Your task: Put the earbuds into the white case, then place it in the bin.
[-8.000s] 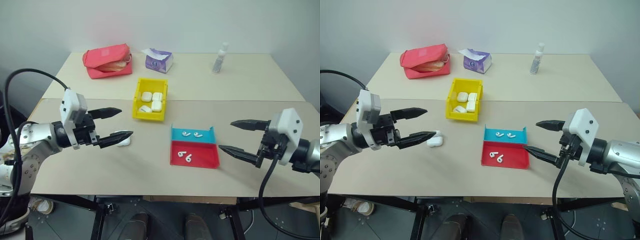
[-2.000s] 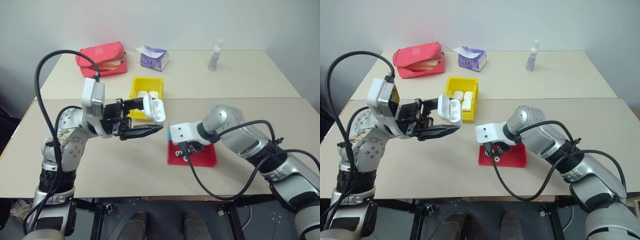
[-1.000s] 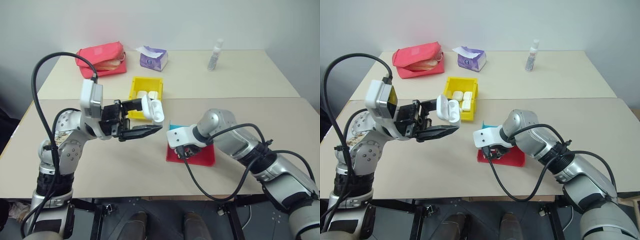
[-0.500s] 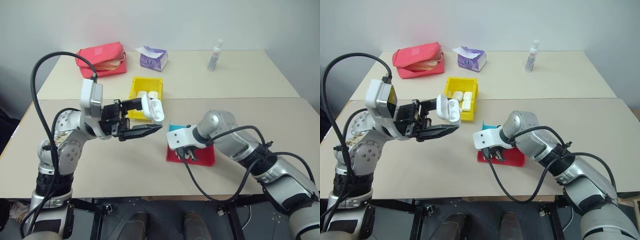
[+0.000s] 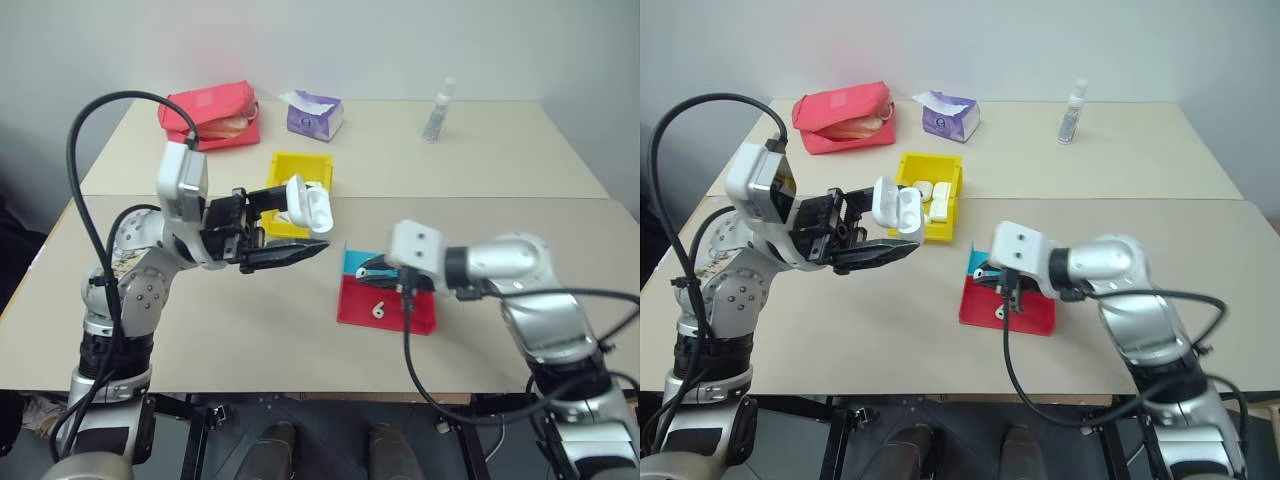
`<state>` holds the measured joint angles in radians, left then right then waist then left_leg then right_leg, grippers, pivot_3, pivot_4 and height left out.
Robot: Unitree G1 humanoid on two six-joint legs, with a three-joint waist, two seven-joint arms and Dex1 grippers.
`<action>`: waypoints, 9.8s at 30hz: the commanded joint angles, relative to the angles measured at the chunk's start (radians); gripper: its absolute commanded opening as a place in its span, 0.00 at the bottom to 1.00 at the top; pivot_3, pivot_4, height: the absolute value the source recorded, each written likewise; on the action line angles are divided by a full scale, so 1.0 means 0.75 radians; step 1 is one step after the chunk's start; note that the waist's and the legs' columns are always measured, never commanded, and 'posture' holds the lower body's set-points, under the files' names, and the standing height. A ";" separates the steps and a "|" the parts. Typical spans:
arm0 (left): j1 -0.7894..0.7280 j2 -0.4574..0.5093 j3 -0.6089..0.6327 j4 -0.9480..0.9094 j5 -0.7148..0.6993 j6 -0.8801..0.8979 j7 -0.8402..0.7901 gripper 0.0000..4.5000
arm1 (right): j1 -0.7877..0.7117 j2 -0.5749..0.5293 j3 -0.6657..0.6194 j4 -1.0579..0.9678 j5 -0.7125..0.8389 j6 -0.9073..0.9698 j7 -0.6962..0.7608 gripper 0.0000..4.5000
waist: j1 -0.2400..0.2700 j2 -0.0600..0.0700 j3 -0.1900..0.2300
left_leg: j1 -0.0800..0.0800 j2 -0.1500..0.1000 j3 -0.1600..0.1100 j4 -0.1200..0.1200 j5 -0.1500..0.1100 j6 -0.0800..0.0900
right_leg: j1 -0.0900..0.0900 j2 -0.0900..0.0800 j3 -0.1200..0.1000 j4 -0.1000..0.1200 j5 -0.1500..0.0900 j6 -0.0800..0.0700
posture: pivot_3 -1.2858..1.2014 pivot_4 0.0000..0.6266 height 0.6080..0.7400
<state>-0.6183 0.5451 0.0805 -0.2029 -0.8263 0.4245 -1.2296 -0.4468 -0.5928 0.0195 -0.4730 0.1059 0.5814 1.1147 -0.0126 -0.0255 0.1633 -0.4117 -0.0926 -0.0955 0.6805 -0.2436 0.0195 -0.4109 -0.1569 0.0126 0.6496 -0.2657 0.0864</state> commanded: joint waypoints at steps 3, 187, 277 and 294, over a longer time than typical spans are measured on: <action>-0.095 -0.058 -0.036 0.056 -0.010 -0.020 -0.063 0.62 | -0.030 0.159 -0.368 -0.170 0.394 0.203 -0.229 0.14 | -0.007 0.000 0.000 | 0.005 0.002 0.001 -0.001 0.001 -0.001 | 0.002 0.003 0.001 0.000 0.001 -0.002 | 0.52 0.24 1.00; -0.051 -0.045 -0.004 -0.032 0.064 -0.056 0.086 0.62 | -0.950 0.000 0.219 1.514 -0.270 -0.577 0.343 0.13 | -0.067 0.002 0.000 | -0.006 0.003 0.001 -0.001 0.002 -0.004 | -0.012 0.004 0.001 0.012 0.002 -0.002 | 0.52 0.24 1.00; -0.241 -0.222 -0.097 0.273 0.188 -0.133 -0.038 0.62 | -0.215 -0.174 -0.395 -0.077 1.669 0.476 -0.847 0.77 | -0.040 0.002 -0.001 | -0.006 0.002 0.003 0.002 0.001 -0.001 | -0.012 0.002 0.001 0.018 0.003 -0.003 | 0.52 0.24 1.00; -0.208 -0.293 -0.289 0.421 0.433 -0.244 -0.056 0.62 | -0.718 -0.402 0.027 0.150 1.085 0.470 -0.445 0.00 | -0.040 0.002 -0.001 | -0.006 0.004 0.010 0.003 0.001 0.000 | -0.013 0.002 0.003 0.017 0.003 -0.002 | 0.52 0.24 1.00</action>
<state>-0.7626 0.3328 -0.1411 0.1180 -0.5097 0.2719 -1.2722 -0.9359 -0.8917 0.0142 -0.3605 0.9596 0.9251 0.7526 -0.0427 -0.0237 0.1627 -0.4161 -0.0897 -0.0881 0.6828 -0.2432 0.0196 -0.4210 -0.1550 0.0146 0.6626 -0.2637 0.0845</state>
